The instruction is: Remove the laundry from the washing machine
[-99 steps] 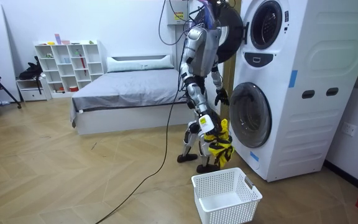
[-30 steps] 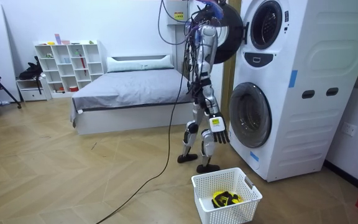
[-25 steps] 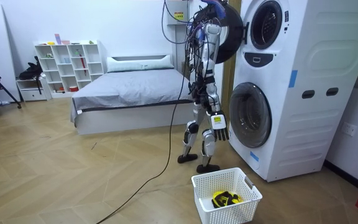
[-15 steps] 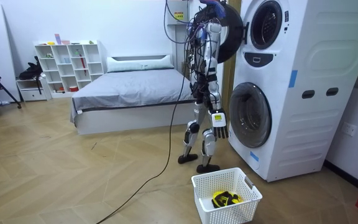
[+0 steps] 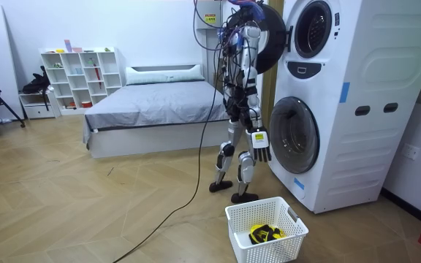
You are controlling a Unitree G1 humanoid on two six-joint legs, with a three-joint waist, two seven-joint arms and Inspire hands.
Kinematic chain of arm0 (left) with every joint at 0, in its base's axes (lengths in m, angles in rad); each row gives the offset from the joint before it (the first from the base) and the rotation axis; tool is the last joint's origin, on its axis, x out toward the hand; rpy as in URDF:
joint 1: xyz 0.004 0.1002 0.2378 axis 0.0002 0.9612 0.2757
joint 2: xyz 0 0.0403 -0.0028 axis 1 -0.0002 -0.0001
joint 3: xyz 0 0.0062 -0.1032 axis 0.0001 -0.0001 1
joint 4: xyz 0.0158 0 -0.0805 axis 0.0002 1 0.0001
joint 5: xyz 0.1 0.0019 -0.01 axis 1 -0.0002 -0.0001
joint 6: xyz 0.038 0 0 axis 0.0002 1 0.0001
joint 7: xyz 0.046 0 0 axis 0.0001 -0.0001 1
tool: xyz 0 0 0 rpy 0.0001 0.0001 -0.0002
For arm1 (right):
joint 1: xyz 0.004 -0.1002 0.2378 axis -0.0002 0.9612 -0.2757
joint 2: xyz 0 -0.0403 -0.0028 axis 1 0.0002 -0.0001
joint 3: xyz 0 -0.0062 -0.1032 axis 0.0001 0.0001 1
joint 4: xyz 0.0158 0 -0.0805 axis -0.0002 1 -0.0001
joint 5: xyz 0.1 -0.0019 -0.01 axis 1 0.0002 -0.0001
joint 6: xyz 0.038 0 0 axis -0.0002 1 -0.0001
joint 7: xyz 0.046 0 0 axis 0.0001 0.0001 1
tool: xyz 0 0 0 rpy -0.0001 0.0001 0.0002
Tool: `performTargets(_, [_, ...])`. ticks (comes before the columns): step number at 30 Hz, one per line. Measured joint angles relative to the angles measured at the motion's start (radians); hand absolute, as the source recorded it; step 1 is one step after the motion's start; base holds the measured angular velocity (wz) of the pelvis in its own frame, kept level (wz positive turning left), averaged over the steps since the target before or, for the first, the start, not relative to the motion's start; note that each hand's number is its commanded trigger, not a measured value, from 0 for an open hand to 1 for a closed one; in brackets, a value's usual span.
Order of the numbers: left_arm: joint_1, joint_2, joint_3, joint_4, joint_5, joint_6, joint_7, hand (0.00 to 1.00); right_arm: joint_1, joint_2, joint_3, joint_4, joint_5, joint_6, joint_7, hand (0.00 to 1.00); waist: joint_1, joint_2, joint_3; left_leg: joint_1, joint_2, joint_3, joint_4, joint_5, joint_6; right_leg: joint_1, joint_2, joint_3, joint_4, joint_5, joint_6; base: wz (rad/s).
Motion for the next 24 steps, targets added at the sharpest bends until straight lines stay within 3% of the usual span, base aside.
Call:
performTargets(6, [0.039, 0.000, 0.022, -0.001, 0.013, 0.008, 0.013, 0.00, 0.000, -0.003, 0.017, -0.001, -0.008, 0.001, 0.002, 0.00, 0.012, -0.001, -0.0011, 0.025, 0.009, 0.000, 0.003, -0.006, -0.007, 0.019, 0.006, -0.009, 0.006, -0.014, -0.008, 0.01])
performTargets(8, [0.048, 0.003, 0.031, -0.003, 0.038, 0.023, 0.013, 0.00, 0.002, -0.002, 0.027, -0.006, -0.017, 0.004, 0.005, 0.00, 0.016, -0.002, -0.0031, 0.025, 0.026, 0.002, 0.015, -0.029, -0.016, 0.019, 0.029, -0.008, 0.013, -0.024, -0.017, 0.00])
performTargets(10, [0.065, 0.004, 0.031, 0.003, 0.045, 0.029, 0.013, 0.00, 0.002, -0.007, 0.039, -0.006, -0.019, 0.016, 0.006, 0.00, 0.034, -0.002, -0.0028, 0.020, 0.041, 0.012, 0.059, -0.051, -0.029, 0.017, 0.033, -0.007, 0.035, -0.035, -0.033, -0.14])
performTargets(12, [0.069, 0.004, 0.037, -0.001, 0.088, 0.038, 0.012, 0.00, -0.003, -0.007, 0.039, -0.006, -0.043, 0.023, 0.006, 0.00, 0.038, -0.007, -0.0039, -0.032, 0.059, 0.012, 0.198, -0.075, -0.045, 0.004, 0.032, -0.006, 0.067, -0.053, -0.044, -0.11])
performTargets(13, [0.067, 0.002, 0.038, -0.003, 0.104, 0.043, 0.011, 0.00, -0.001, -0.010, 0.038, -0.006, -0.066, 0.023, 0.004, 0.00, 0.037, -0.008, -0.0039, -0.087, 0.071, 0.007, 0.328, -0.077, -0.048, 0.001, 0.029, -0.004, 0.080, -0.058, -0.050, -0.07])
performTargets(14, [0.065, -0.004, 0.039, -0.004, 0.122, 0.051, 0.010, 0.00, -0.003, -0.016, 0.037, -0.006, -0.079, 0.022, 0.003, 0.00, 0.036, 0.000, -0.0050, -0.144, 0.088, -0.008, 0.449, -0.067, -0.047, 0.001, 0.031, -0.001, 0.086, -0.063, -0.058, -0.07])
performTargets(15, [0.060, -0.005, 0.039, -0.005, 0.128, 0.058, 0.009, 0.00, -0.003, -0.018, 0.036, -0.006, -0.086, 0.022, 0.002, 0.00, 0.034, 0.001, -0.0044, -0.170, 0.095, -0.018, 0.504, -0.054, -0.046, 0.001, 0.032, 0.000, 0.093, -0.066, -0.062, -0.05])
performTargets(17, [0.043, -0.006, 0.040, -0.007, 0.129, 0.067, 0.003, 0.00, -0.004, -0.030, 0.037, -0.010, -0.107, 0.022, -0.003, 0.00, 0.036, 0.000, -0.0028, -0.248, 0.116, -0.049, 0.704, 0.018, -0.044, 0.005, 0.034, -0.009, 0.114, -0.082, -0.080, -0.16])
performTargets(19, [0.028, -0.005, 0.040, -0.008, 0.128, 0.068, -0.008, 0.00, -0.002, -0.033, 0.037, -0.010, -0.124, 0.021, -0.020, 0.00, 0.027, 0.010, -0.0064, -0.240, 0.120, -0.056, 0.790, 0.034, -0.050, 0.007, 0.039, -0.019, 0.130, -0.094, -0.089, 0.01])
performTargets(21, [-0.002, -0.008, 0.038, -0.027, 0.128, 0.066, -0.013, 0.00, 0.011, -0.033, 0.037, -0.007, -0.141, 0.021, -0.035, 0.00, 0.016, 0.015, -0.0017, -0.183, 0.112, -0.055, 0.785, 0.027, -0.059, 0.004, 0.039, -0.028, 0.144, -0.096, -0.092, 0.22])
performTargets(23, [-0.040, -0.010, 0.036, -0.040, 0.127, 0.040, -0.015, 0.00, 0.018, -0.034, 0.035, -0.007, -0.145, 0.020, -0.052, 0.00, 0.003, 0.028, 0.0049, -0.090, 0.098, -0.056, 0.670, -0.005, -0.092, -0.015, 0.039, -0.059, 0.150, -0.097, -0.094, 0.36])
performTargets(24, [-0.054, -0.011, 0.033, -0.041, 0.128, 0.033, -0.015, 0.00, 0.017, -0.035, 0.032, -0.007, -0.151, 0.019, -0.055, 0.00, -0.004, 0.034, 0.0065, -0.070, 0.093, -0.061, 0.626, -0.017, -0.098, -0.023, 0.039, -0.067, 0.151, -0.095, -0.096, 0.41])
